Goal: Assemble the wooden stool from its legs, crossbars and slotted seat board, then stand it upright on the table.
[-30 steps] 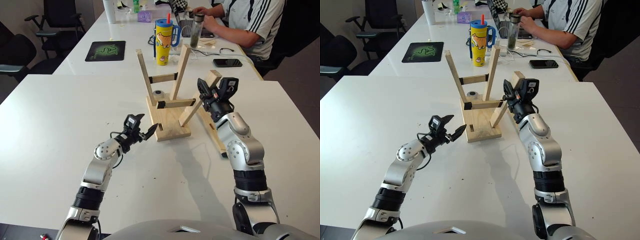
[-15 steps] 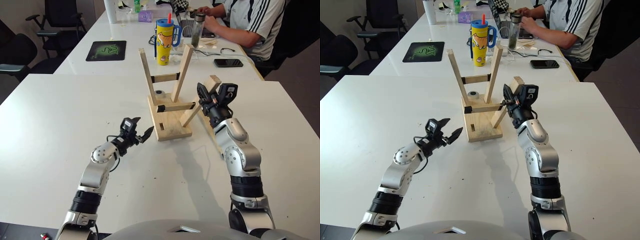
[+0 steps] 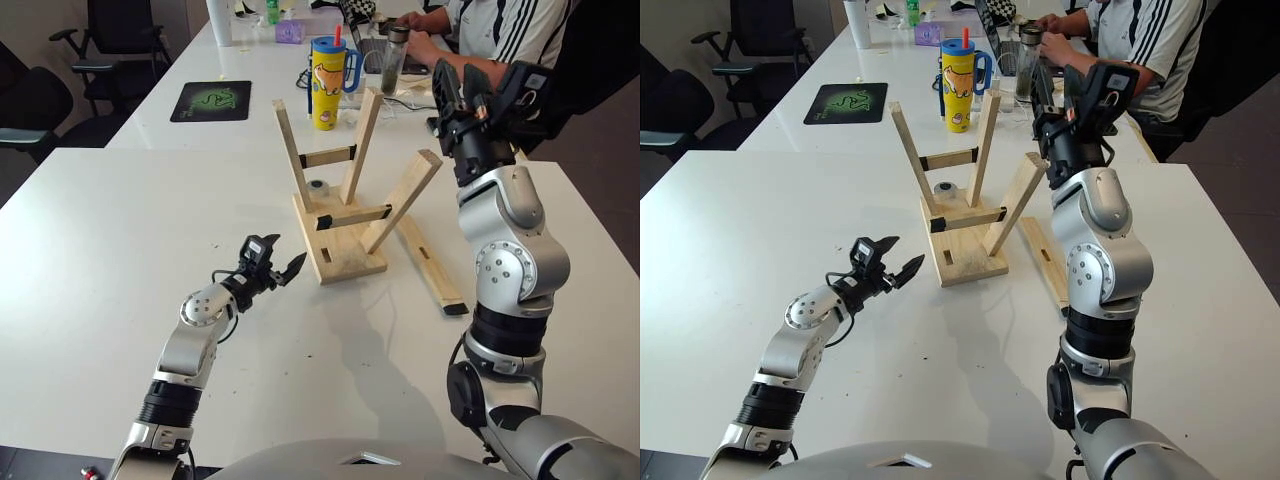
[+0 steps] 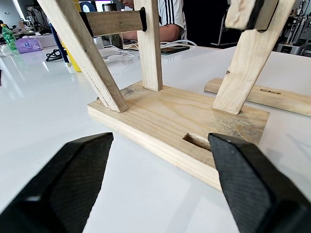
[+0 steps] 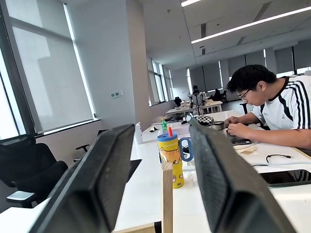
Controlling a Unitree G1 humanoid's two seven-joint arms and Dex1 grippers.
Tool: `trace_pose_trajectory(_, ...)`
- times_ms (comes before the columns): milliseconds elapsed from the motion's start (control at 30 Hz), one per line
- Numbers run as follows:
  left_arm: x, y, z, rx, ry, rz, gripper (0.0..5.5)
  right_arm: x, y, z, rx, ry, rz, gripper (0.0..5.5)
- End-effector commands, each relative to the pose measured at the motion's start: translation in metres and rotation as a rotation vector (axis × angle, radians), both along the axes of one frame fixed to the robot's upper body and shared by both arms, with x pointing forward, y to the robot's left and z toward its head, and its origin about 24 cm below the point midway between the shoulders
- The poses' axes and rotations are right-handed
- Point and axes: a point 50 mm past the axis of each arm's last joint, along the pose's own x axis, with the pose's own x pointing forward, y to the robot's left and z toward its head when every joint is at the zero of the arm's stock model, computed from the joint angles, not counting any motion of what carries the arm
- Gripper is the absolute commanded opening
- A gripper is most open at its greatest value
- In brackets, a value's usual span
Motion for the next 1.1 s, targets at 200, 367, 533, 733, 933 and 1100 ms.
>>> trace_pose_trajectory(200, 0.000, -0.001, 0.000, 0.016, -0.007, 0.003, 3.62, 0.010, 0.003, -0.063, -0.005, 0.358, 0.130, 2.09)
trace_pose_trajectory(367, 0.000, 0.000, 0.001, 0.016, -0.011, 0.008, 3.62, 0.006, 0.002, -0.025, 0.002, 0.162, 0.137, 2.09)
trace_pose_trajectory(533, 0.002, 0.000, 0.001, 0.014, -0.013, 0.011, 3.62, 0.002, -0.002, 0.011, 0.021, 0.027, 0.115, 2.09)
trace_pose_trajectory(733, -0.001, 0.002, 0.001, 0.006, -0.017, 0.037, 3.62, 0.023, -0.048, 0.028, 0.028, 0.036, -0.086, 2.09)
trace_pose_trajectory(933, -0.003, 0.007, 0.008, -0.060, -0.018, 0.090, 3.62, 0.032, -0.086, -0.069, -0.216, 0.448, -0.087, 2.28)
trace_pose_trajectory(1100, -0.004, 0.011, 0.013, -0.163, 0.004, 0.140, 3.62, 0.019, -0.102, -0.122, -0.355, 0.697, 0.044, 3.00)
